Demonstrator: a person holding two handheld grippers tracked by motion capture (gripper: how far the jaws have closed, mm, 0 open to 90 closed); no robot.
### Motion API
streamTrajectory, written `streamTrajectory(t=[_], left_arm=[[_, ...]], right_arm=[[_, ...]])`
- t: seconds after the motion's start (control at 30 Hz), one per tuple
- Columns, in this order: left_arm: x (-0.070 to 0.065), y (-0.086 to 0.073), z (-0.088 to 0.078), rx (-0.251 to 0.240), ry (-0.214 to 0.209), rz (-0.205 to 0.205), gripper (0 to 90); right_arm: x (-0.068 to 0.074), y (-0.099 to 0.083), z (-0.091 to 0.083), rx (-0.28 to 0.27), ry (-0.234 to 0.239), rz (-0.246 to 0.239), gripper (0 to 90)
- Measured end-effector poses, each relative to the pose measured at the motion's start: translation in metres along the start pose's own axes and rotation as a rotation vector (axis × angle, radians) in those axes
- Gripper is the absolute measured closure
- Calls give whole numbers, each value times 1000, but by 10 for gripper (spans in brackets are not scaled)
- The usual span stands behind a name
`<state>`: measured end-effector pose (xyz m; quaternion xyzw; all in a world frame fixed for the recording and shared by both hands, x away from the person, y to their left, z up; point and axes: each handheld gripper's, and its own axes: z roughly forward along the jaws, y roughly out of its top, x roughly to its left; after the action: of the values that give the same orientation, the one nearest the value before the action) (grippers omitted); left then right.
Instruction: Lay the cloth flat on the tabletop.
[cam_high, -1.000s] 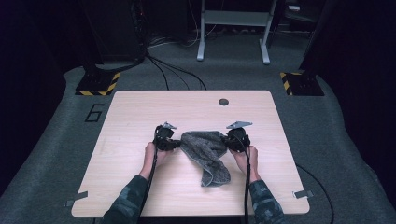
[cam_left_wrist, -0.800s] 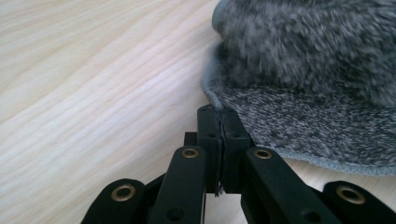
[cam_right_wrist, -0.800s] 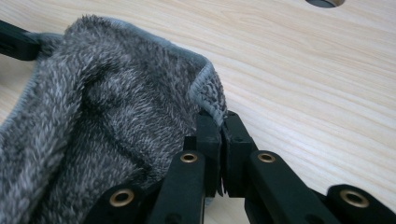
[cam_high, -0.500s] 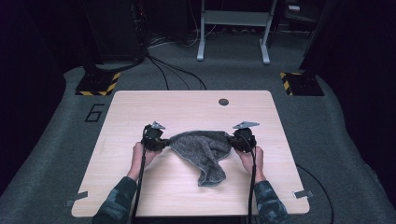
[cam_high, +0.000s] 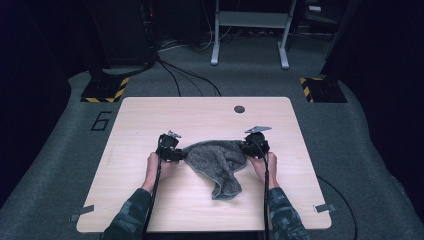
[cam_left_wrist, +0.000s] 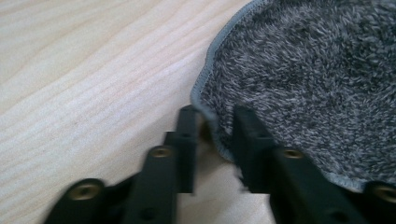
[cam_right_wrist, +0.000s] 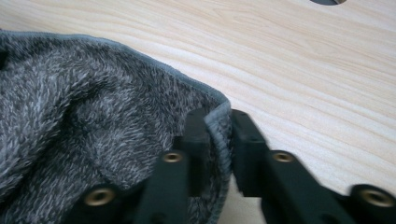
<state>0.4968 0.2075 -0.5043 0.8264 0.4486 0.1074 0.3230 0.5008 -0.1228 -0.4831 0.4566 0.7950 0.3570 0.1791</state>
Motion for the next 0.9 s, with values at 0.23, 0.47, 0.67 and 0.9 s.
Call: streamTrajectory(t=[0.23, 0.47, 0.67, 0.9], left_arm=[[-10, -13, -16, -86, 10, 66, 887], [-36, -46, -73, -257, 8, 127, 892], [-65, -49, -166, -450, 66, 256, 896], [-1, 51, -110, -275, 176, 180, 893]], right_arm=[[5, -12, -34, -67, 28, -12, 874], [24, -37, -96, -183, 45, -41, 879], [65, -55, -186, -385, 54, -101, 886], [-2, 59, -97, -195, -37, -63, 876]])
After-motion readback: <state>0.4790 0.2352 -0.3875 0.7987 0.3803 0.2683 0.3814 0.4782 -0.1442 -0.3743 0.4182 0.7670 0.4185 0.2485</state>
